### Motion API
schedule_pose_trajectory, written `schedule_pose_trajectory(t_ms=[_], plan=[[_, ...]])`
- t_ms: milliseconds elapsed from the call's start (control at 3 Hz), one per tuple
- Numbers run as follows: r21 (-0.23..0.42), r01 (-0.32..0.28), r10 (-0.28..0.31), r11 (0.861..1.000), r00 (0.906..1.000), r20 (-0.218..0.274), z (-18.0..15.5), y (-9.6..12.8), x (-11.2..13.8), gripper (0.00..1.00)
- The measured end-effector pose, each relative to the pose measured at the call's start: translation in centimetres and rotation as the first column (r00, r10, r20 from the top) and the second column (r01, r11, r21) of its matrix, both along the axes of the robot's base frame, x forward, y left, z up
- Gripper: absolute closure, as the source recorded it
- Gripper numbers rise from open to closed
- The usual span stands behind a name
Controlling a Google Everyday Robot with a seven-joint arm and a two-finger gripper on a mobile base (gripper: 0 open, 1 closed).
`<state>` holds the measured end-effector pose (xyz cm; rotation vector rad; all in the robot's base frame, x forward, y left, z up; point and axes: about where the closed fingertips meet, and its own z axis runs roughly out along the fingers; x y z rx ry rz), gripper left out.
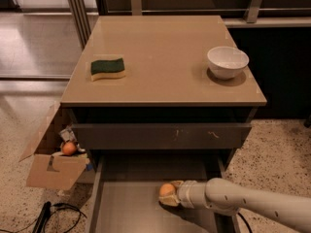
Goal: Place orange into middle drawer
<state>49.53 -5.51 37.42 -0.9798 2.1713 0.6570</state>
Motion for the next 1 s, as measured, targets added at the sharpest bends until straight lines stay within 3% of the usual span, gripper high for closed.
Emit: schedule_pose_trajectory(t_ms=[1000], plan=[[0.000, 0.000, 0.000, 1.000, 1.0000, 0.000, 0.00, 0.01, 0.00, 0.12]])
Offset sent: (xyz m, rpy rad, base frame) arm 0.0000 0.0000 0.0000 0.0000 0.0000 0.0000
